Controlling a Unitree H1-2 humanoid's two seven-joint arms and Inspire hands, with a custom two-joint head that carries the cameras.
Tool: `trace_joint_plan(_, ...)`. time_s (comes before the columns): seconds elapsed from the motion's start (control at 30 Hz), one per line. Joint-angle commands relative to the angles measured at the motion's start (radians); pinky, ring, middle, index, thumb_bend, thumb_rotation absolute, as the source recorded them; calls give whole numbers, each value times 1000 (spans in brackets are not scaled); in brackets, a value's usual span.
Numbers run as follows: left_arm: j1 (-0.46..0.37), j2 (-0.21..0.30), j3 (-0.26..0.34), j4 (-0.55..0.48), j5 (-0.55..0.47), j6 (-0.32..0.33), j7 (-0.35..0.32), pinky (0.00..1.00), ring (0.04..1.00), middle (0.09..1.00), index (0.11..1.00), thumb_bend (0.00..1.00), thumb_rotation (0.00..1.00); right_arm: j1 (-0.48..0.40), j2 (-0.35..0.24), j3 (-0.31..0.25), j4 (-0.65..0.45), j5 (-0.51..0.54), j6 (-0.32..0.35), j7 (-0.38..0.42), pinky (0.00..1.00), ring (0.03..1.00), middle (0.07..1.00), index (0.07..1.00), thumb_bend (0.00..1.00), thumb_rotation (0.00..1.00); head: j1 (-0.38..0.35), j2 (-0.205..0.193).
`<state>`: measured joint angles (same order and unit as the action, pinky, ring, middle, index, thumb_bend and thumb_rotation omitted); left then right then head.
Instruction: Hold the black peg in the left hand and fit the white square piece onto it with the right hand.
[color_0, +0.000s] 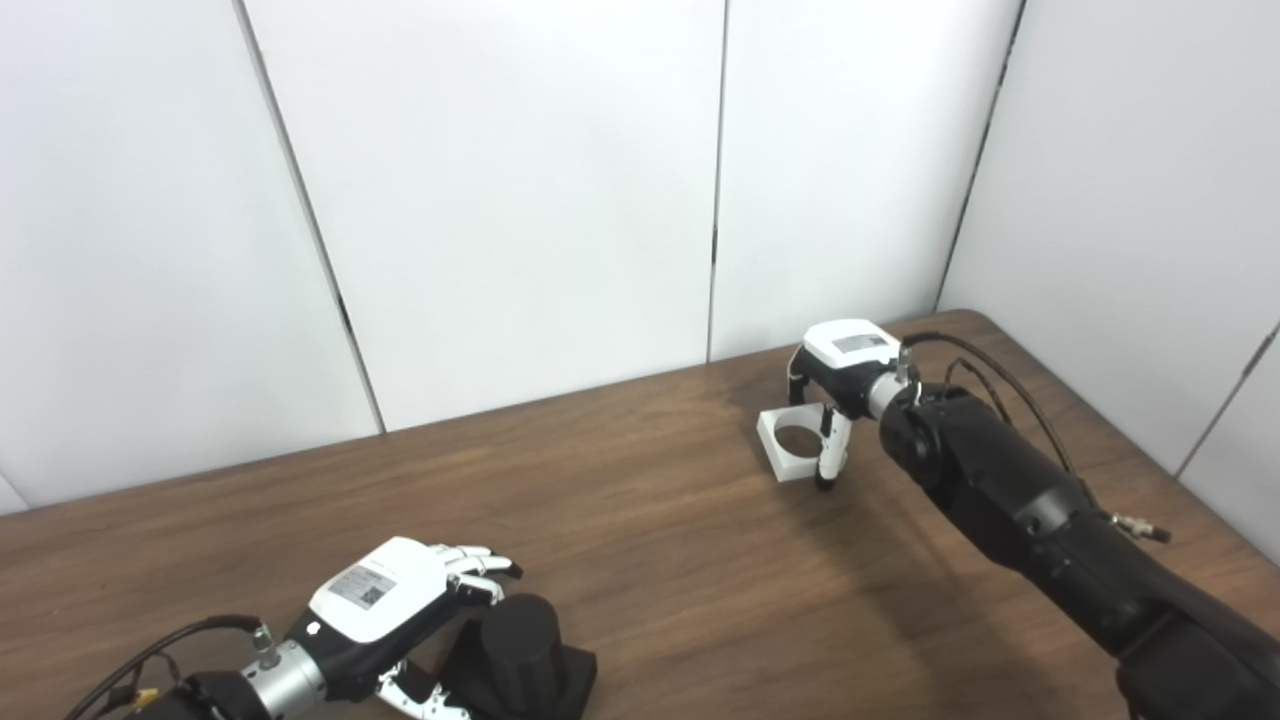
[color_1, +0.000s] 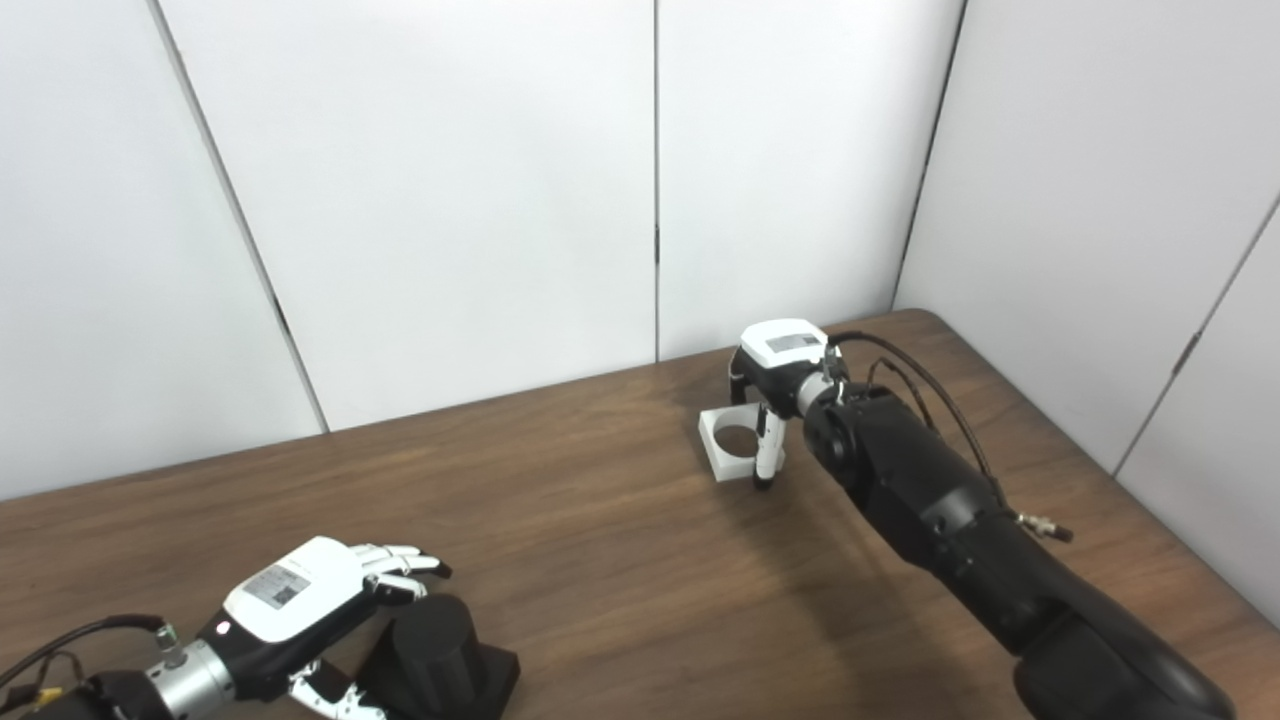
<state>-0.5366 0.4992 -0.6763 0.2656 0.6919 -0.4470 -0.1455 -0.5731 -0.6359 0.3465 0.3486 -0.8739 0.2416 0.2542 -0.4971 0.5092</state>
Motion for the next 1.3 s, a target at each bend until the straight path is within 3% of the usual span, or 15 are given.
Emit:
trace_joint_plan(0.0,52,45,-41,12,65,8,-125,811,876,865,491,524,67,-21,-29,-18,-33,3,-31,-36,822,835,760,480,524,132,2,2)
trace_joint_plan(0.2,50,34,-32,10,70,8,-130,808,882,872,490,524,67,-2,-42,-60,-145,62,-90,-26,778,836,757,478,524,133,67,33)
trace_joint_plan(0.53,42,-15,-44,52,98,40,-123,859,921,902,491,522,74,28,-68,-98,-354,129,-156,65,725,846,778,479,524,135,281,86)
trace_joint_plan(0.77,35,-49,-45,54,113,65,-109,849,919,903,491,521,76,33,-68,-118,-435,188,-186,124,713,846,782,479,525,133,385,129)
trace_joint_plan(1.07,23,-78,-40,66,109,85,-110,876,944,914,491,521,76,15,-43,-109,-500,260,-242,201,711,827,783,479,523,132,429,163)
trace_joint_plan(1.27,14,-81,-35,69,92,93,-132,893,956,925,491,521,76,-3,-16,-94,-556,310,-243,272,712,833,789,479,523,133,439,176)
